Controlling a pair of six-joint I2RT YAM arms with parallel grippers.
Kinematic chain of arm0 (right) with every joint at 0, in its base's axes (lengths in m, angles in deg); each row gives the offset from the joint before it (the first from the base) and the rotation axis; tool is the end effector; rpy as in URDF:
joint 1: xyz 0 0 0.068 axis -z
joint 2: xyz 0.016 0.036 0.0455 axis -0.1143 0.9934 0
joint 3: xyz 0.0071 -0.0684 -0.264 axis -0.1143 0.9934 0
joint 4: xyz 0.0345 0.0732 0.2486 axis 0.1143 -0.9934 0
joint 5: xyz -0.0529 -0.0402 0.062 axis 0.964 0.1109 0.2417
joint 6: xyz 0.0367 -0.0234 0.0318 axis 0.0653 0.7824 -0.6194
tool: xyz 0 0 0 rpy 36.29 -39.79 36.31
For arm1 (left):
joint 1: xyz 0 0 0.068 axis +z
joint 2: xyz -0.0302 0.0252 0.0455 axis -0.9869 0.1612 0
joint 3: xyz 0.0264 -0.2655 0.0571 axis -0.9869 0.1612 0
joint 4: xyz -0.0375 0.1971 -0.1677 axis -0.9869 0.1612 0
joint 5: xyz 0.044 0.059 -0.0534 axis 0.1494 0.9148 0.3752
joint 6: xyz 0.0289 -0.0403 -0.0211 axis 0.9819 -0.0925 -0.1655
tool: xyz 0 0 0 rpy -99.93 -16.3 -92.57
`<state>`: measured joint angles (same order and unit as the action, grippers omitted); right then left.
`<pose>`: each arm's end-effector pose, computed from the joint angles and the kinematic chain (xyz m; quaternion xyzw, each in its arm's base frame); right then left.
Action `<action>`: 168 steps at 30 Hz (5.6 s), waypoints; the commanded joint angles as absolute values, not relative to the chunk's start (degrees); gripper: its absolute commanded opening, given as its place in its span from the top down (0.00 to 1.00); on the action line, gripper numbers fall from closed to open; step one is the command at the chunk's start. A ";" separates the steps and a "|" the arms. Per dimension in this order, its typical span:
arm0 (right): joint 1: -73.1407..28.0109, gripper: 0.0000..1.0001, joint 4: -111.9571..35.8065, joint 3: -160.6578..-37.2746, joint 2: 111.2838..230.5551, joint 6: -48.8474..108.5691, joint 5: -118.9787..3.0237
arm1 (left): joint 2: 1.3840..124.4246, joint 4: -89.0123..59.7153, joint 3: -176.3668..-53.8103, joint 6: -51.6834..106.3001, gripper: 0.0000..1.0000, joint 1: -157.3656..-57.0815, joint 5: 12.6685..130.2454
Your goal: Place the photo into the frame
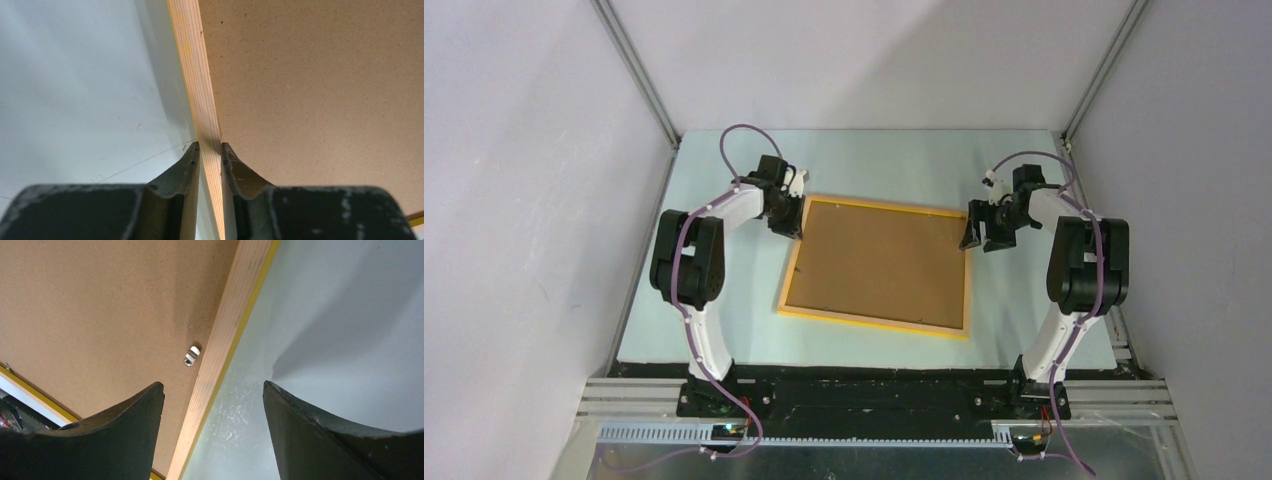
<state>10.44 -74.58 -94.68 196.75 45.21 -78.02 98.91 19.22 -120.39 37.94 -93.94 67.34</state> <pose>0.3627 -0.0080 0.1717 -0.0750 0.9576 0.2193 0.1710 0.3856 -0.0985 0.1732 0.1263 0.9639 -0.1304 0.1946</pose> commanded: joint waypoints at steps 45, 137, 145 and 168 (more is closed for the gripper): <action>2.70 0.63 -70.56 -97.35 201.31 43.19 -66.99 | 98.86 18.98 -115.31 33.35 1.00 -94.13 58.88; 5.02 0.70 -78.98 -97.18 201.71 61.18 -73.50 | 98.61 19.00 -115.08 32.91 1.00 -93.01 55.20; 4.98 0.68 -79.59 -97.23 201.89 62.69 -73.22 | 98.58 18.97 -114.99 32.91 1.00 -92.81 55.08; 4.99 0.58 -82.53 -97.18 203.02 67.87 -73.92 | 98.55 18.98 -114.90 32.83 1.00 -92.52 54.71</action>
